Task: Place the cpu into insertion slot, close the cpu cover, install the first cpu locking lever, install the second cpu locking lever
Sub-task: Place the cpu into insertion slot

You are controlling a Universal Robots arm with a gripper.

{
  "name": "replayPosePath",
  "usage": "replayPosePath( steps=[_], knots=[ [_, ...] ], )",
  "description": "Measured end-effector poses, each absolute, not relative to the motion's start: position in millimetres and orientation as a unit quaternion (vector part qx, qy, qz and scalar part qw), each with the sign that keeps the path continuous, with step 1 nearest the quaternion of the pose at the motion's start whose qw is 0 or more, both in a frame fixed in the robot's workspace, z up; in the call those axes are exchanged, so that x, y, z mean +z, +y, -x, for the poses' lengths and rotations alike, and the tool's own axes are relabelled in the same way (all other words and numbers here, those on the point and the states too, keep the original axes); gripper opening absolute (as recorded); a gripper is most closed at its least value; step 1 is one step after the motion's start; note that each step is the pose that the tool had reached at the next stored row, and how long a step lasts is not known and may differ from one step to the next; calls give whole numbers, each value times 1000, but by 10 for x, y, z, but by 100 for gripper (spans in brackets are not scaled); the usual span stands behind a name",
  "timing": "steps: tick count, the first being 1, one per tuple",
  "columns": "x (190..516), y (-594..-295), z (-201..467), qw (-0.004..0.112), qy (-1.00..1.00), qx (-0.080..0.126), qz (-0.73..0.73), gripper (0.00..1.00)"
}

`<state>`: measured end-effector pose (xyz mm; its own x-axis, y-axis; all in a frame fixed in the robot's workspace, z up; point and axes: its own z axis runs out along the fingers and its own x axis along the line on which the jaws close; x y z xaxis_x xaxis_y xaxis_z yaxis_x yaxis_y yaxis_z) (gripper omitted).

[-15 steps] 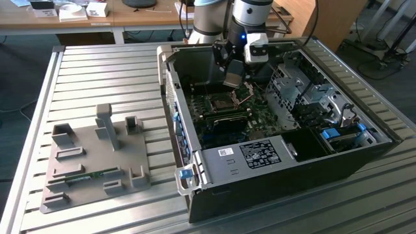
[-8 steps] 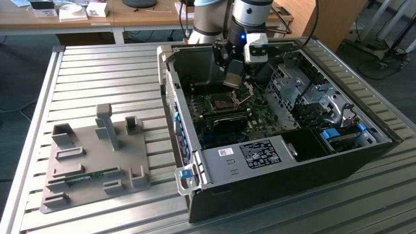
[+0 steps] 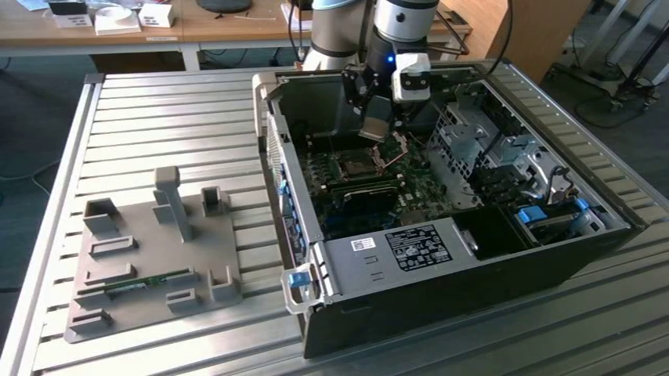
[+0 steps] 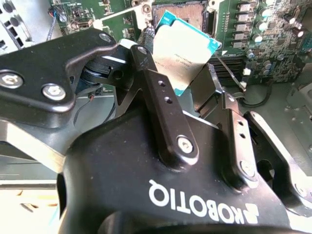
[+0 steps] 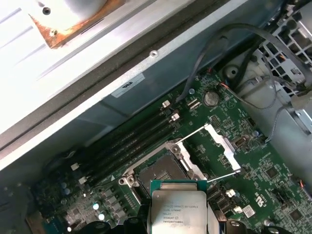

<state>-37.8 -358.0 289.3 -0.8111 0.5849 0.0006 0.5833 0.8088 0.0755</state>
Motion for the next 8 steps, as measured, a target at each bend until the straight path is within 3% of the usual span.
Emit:
replayPosePath(
  steps=[8],
  knots=[
    [2892,-3580,378,14,927,35,-374,54]
  ],
)
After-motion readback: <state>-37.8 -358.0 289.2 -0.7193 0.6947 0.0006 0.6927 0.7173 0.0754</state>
